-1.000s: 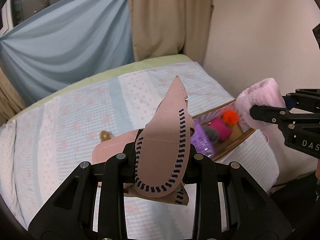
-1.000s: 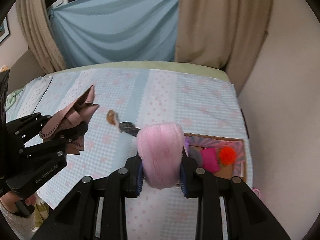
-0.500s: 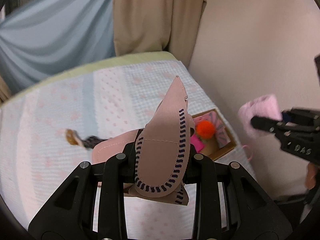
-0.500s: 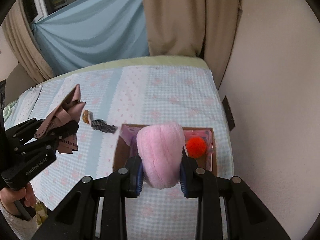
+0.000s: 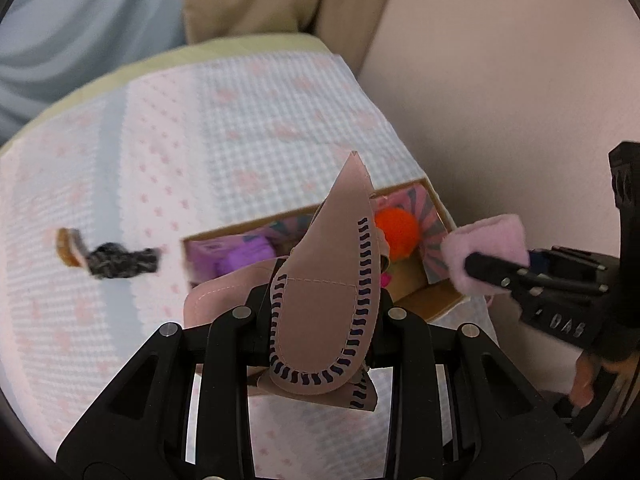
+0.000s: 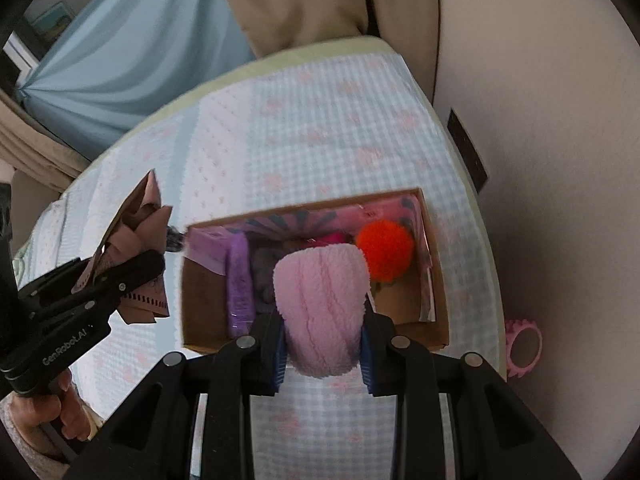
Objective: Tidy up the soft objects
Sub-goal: 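Carry slipper and pouch into the box and open both tools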
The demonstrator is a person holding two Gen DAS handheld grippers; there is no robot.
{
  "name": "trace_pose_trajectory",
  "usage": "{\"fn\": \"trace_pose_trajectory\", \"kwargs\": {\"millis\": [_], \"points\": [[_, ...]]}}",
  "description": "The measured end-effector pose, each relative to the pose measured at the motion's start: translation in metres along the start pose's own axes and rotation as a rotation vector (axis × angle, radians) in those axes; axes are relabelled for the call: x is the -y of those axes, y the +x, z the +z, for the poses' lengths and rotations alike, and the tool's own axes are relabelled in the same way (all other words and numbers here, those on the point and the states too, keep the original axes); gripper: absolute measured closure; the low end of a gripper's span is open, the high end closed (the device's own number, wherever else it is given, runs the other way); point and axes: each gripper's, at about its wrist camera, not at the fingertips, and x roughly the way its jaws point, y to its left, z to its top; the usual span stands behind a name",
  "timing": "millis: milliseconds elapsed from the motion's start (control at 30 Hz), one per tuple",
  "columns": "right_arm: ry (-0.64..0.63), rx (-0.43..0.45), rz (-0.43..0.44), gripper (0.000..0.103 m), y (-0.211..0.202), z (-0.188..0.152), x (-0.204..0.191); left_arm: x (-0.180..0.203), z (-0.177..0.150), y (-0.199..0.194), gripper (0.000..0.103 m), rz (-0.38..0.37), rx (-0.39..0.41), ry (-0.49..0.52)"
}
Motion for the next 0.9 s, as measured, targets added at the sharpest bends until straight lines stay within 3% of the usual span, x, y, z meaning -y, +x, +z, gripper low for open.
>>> {"fn": "trace_pose_trajectory", "kwargs": {"millis": [300,467,500,533,567,600,667,700,900], "points": [[-0.069,-0.109,-0.019,0.076,0.064,-0.014,0.02,0.012,0.0,0.084,0.077,-0.001,-0.157,0.032],[-0.076,-0.134,0.009,0.071,0.084,-0.015,0.024,0.015,0.003,0.1,0.074,-0.002,-0.189,0.067],[-0.088,-0.132,0.009,0.063,0.086,-0.016,0.024,0.015,0.005,0.098,0.06,0.0,-0.18,0.071],[-0.095,-0.13,0.017,0.056,0.088,-0.016,0.024,0.016,0.007,0.096,0.027,0.002,-0.175,0.081],[-0.1,-0.124,0.025,0.045,0.09,-0.017,0.024,0.016,0.009,0.095,0.009,0.009,-0.174,0.097],[-0.108,-0.11,0.034,0.039,0.09,-0.018,0.024,0.017,0.01,0.094,0.0,0.017,-0.173,0.114],[-0.136,-0.097,0.04,0.005,0.092,-0.021,0.021,0.015,0.011,0.088,0.0,0.016,-0.141,0.132],[-0.144,-0.099,0.039,0.0,0.092,-0.022,0.02,0.014,0.011,0.086,0.0,0.022,-0.142,0.141],[-0.157,-0.093,0.046,0.0,0.089,-0.03,0.024,-0.004,0.003,0.074,0.0,0.049,-0.149,0.112]]}}
